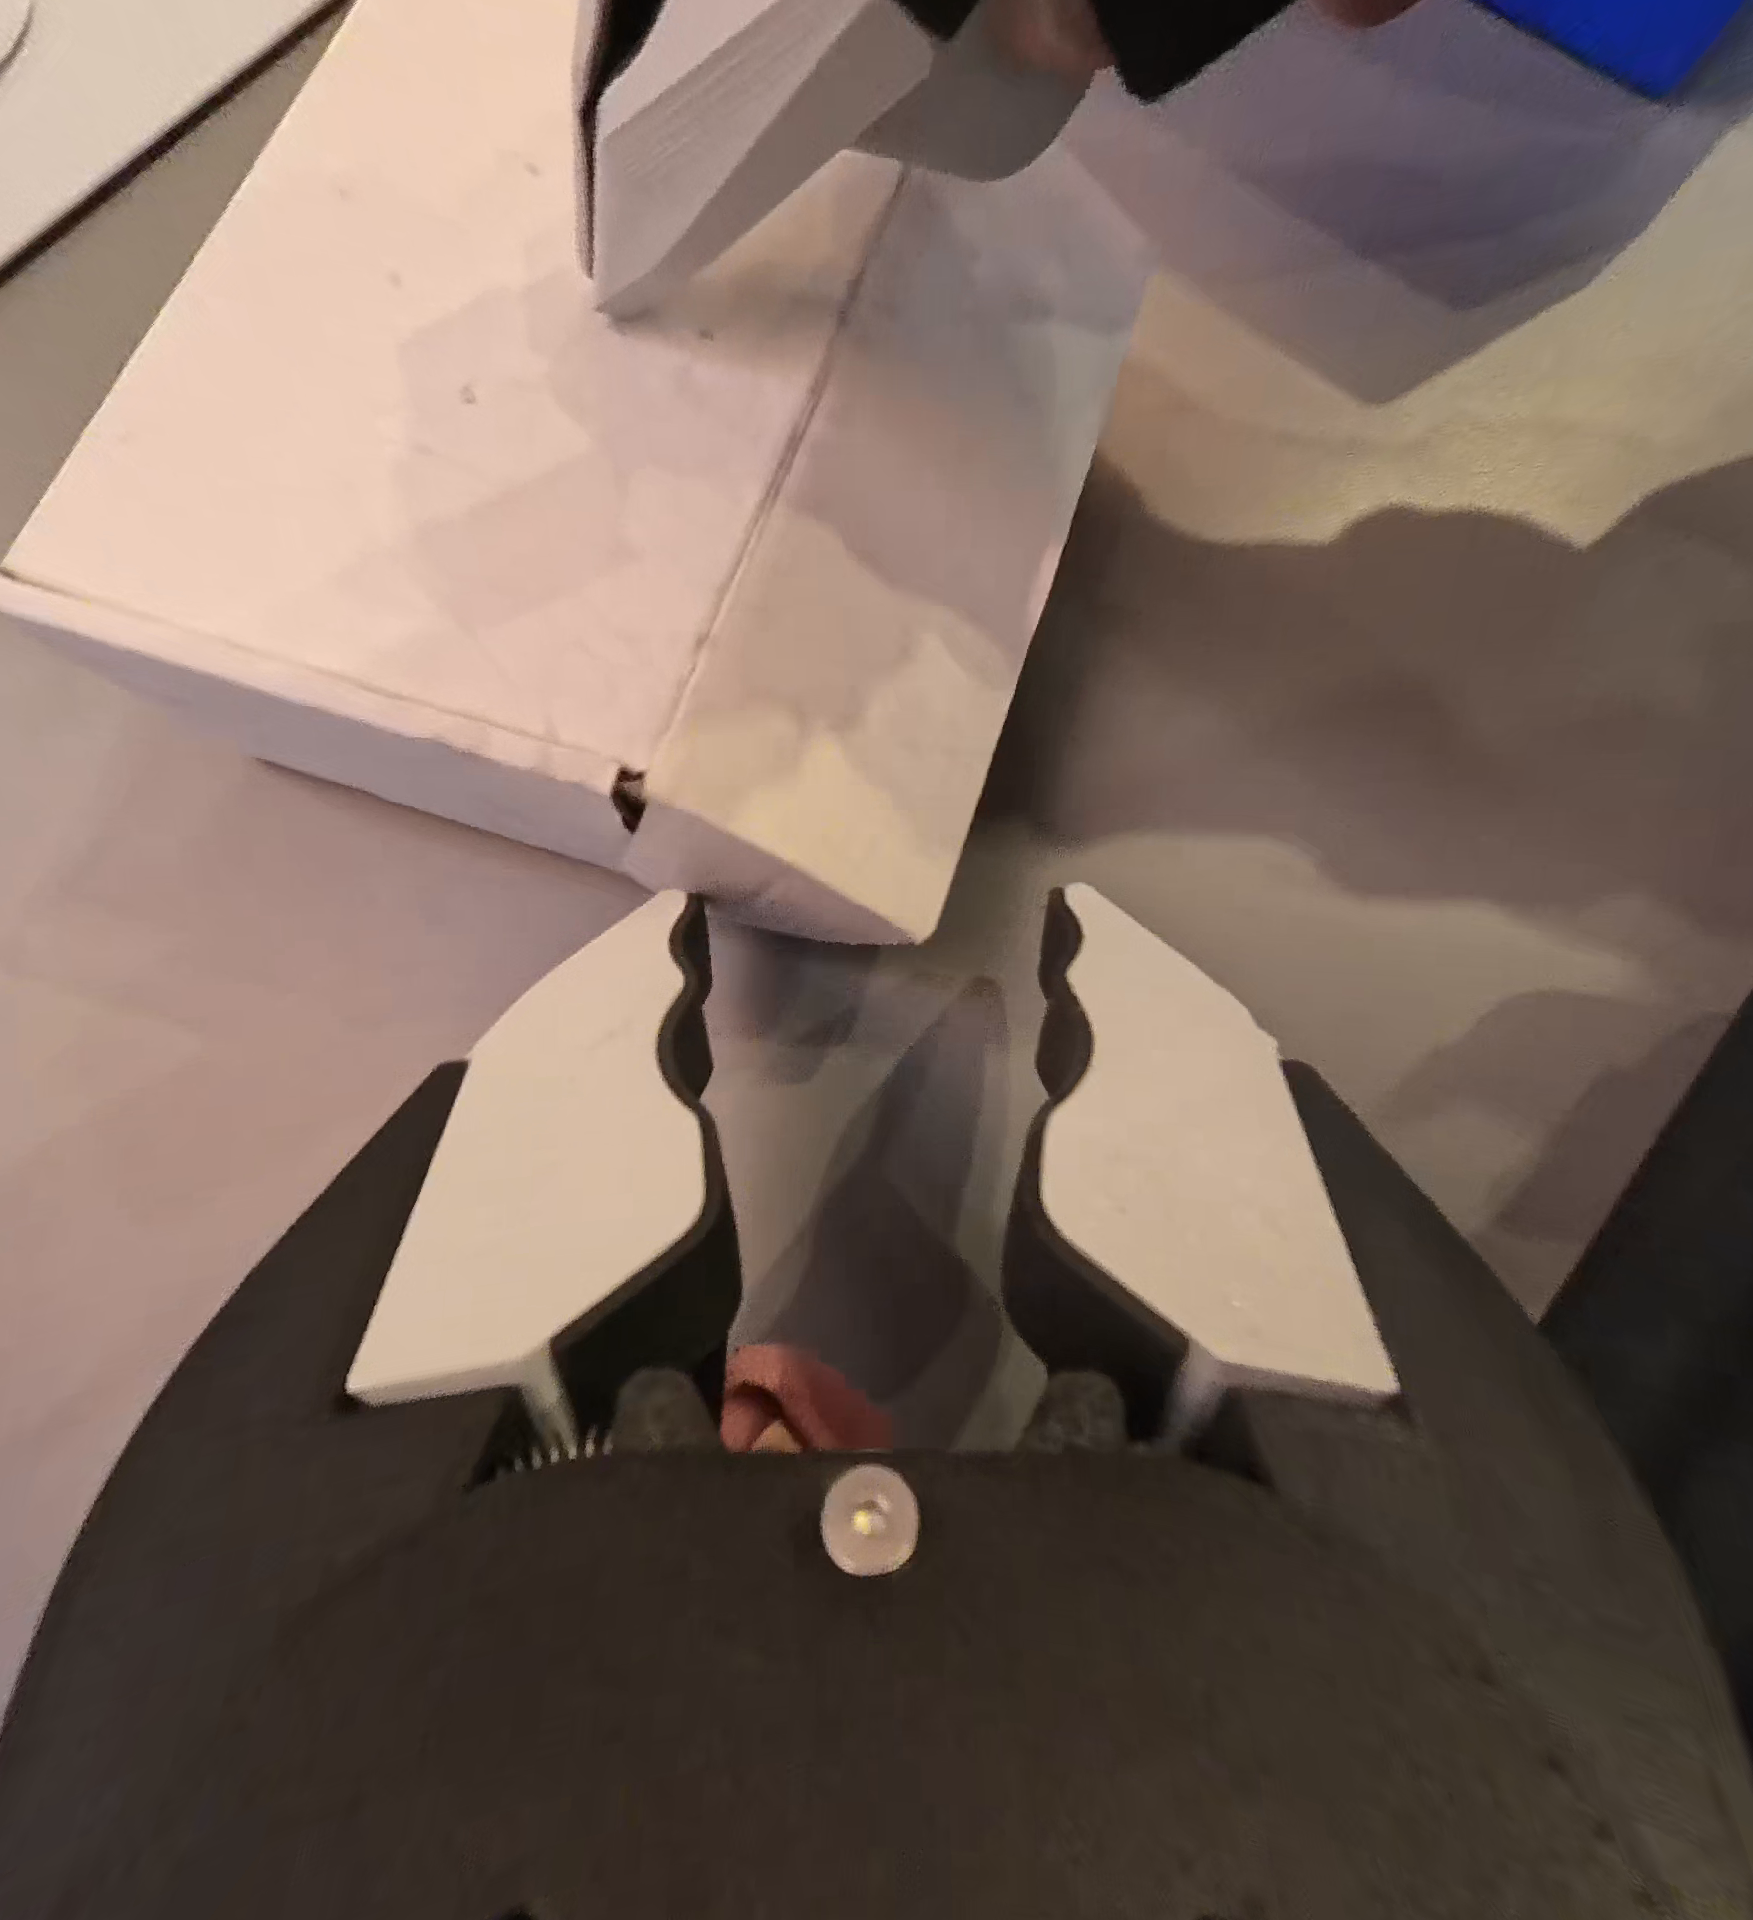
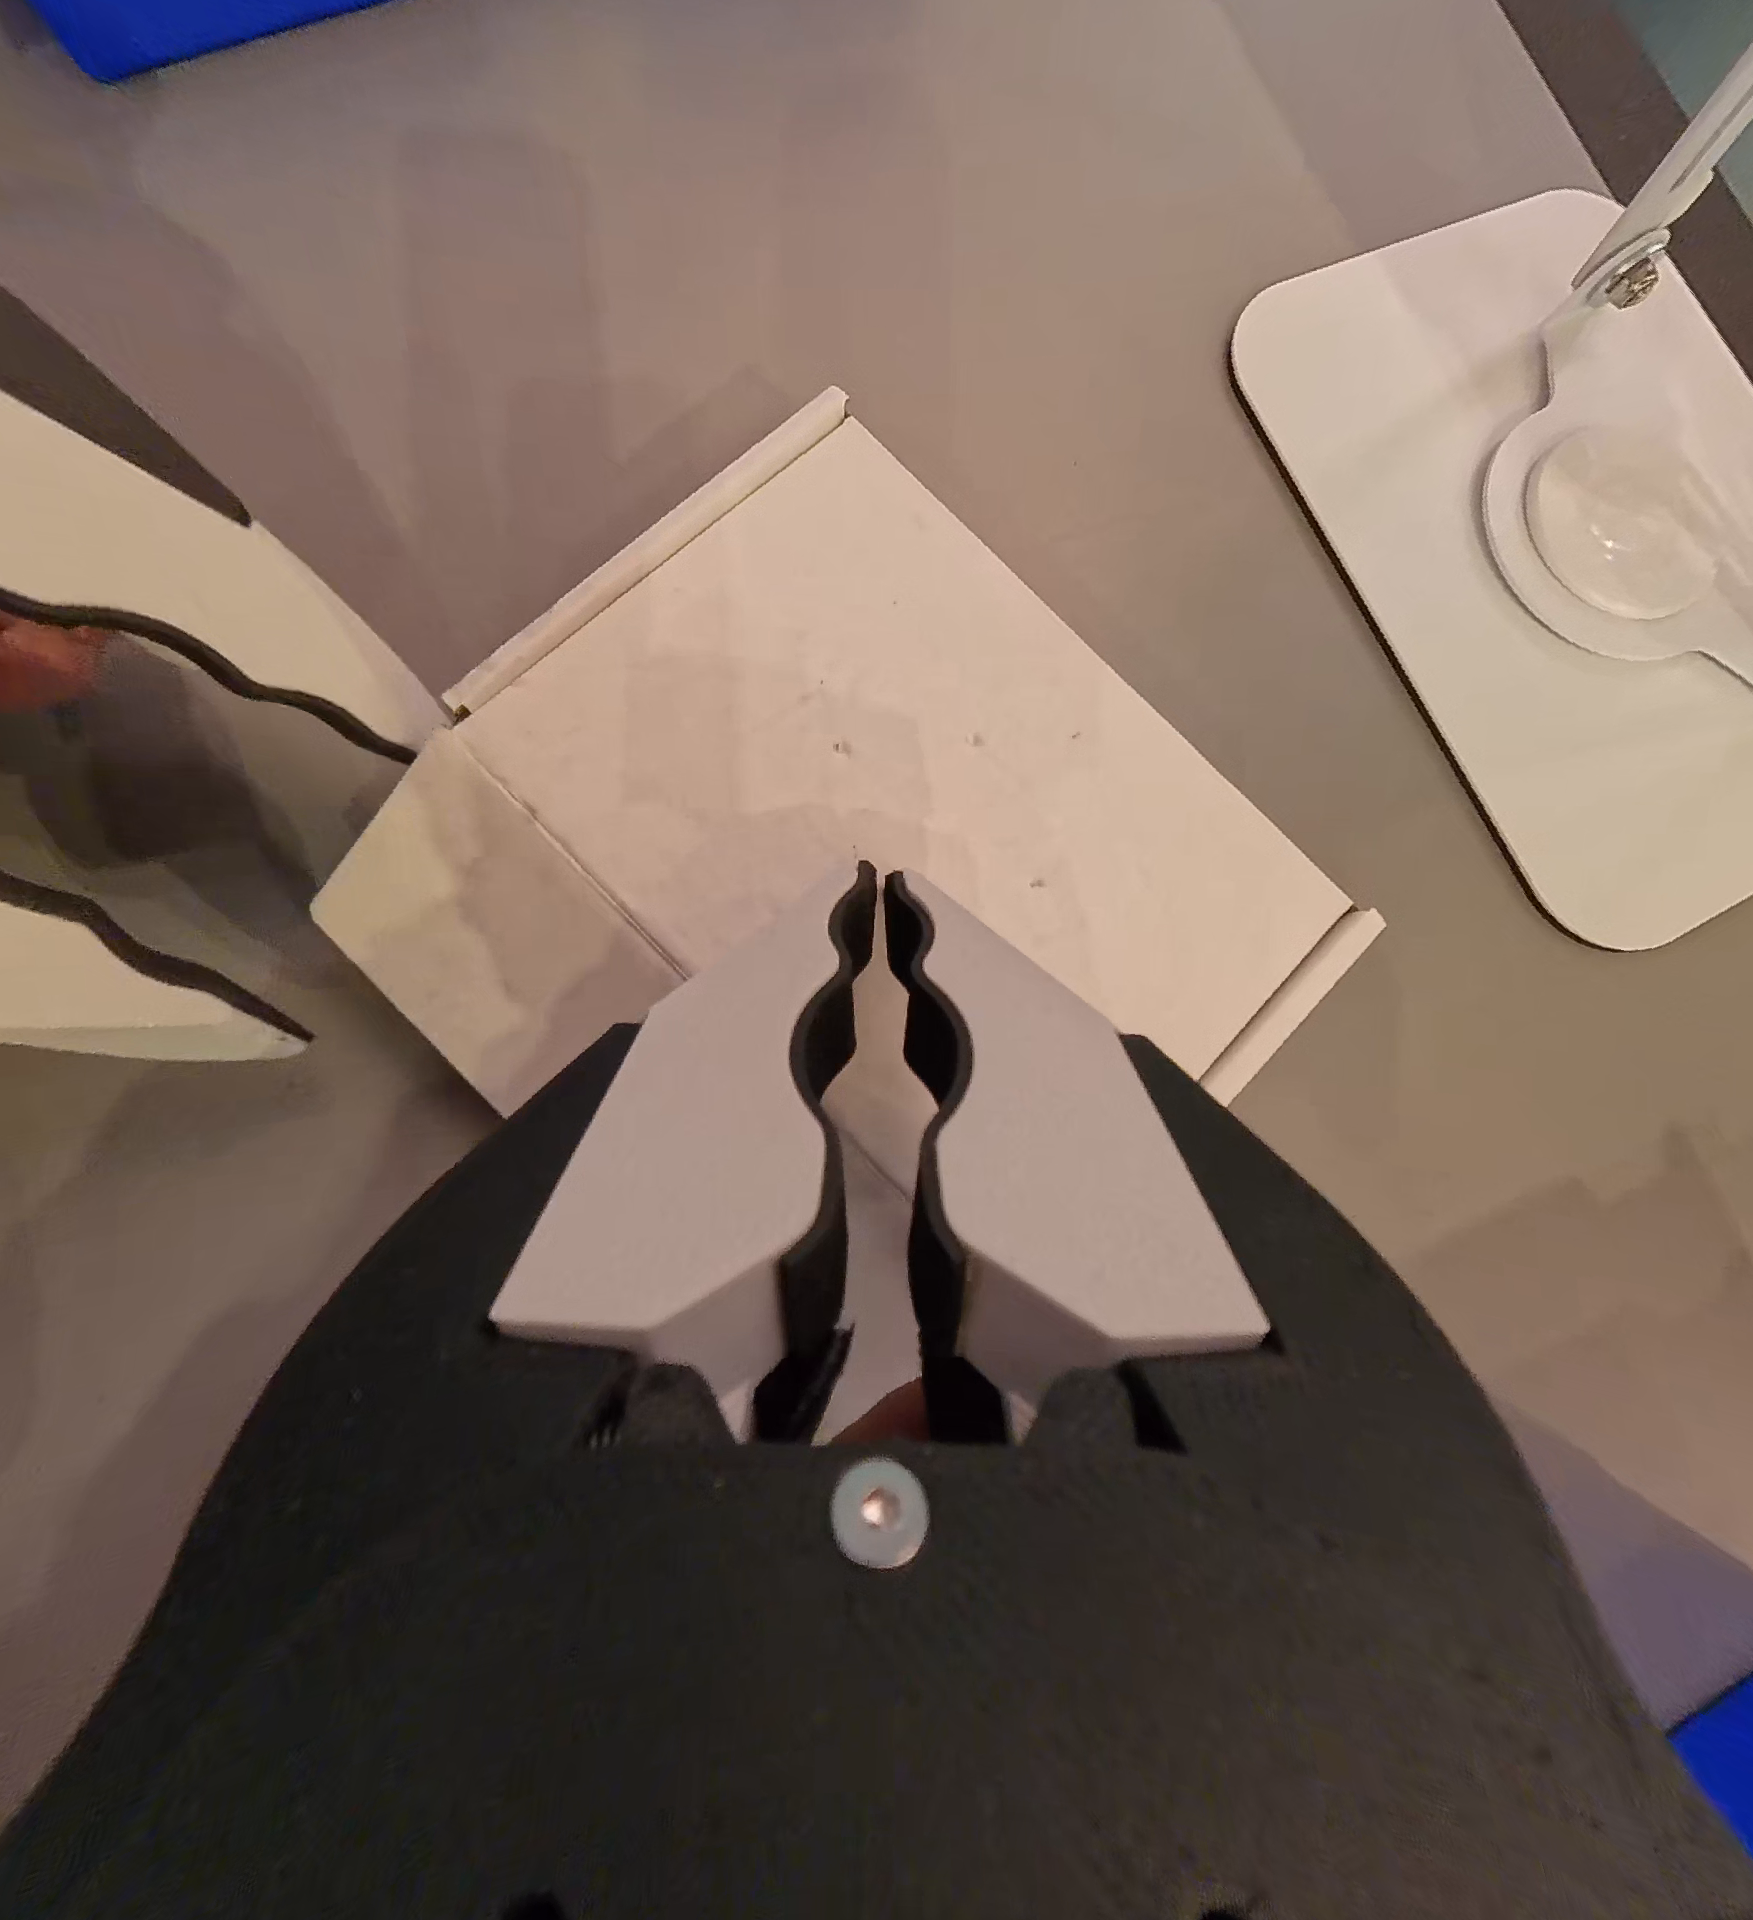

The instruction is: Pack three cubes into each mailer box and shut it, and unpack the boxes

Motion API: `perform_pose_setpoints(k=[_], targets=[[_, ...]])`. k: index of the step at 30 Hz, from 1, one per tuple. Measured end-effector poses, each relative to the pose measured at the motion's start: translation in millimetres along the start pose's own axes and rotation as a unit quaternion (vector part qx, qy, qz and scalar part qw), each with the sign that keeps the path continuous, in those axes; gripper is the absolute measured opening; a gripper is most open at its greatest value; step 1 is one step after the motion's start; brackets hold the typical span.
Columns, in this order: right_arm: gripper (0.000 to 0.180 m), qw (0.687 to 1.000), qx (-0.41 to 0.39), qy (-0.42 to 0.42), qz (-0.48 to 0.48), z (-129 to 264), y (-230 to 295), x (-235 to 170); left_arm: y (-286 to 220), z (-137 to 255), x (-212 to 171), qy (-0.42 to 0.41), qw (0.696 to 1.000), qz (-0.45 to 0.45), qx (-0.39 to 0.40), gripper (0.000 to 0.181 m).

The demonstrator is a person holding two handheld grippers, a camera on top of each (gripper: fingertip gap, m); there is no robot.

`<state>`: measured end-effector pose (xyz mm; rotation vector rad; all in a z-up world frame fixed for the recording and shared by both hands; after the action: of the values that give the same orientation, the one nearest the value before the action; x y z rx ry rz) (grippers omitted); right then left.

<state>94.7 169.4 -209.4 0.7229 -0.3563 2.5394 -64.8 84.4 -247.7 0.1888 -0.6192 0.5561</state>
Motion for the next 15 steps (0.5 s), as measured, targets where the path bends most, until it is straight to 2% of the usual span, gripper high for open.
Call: perform_pose_setpoints(k=[3,9,12,15], targets=[[0.000,1.000,-0.001,0.001,-0.001,0.2,-0.1,-0.5,-2.8,-1.6,1.2,-0.005,1.000,0.005,0.001,0.056],[0.000,1.000,0.001,-0.002,-0.004,-0.1,-0.6,-1.2,-9.5,2.2,3.7,-0.028,0.998,0.024,-0.055,0.051],[0.000,1.000,0.002,-0.003,-0.006,0.0,-0.7,-1.5,-5.8,-2.9,2.4,-0.015,0.999,0.026,-0.019,0.052],[0.000,1.000,-0.001,-0.002,-0.004,0.0,-0.2,-1.3,-1.8,-4.3,2.1,-0.019,0.999,0.047,-0.019,0.055]])
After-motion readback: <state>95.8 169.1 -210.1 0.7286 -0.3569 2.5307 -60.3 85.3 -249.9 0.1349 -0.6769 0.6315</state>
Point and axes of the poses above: each gripper's, where its closed fingertips meet, z back along the fingers, x out of its top, y = z × x across the jaws, the point moved 10 cm from there along z, back along the fingers, and after that the axes turned 9 degrees about y, right-handed, at the moved point
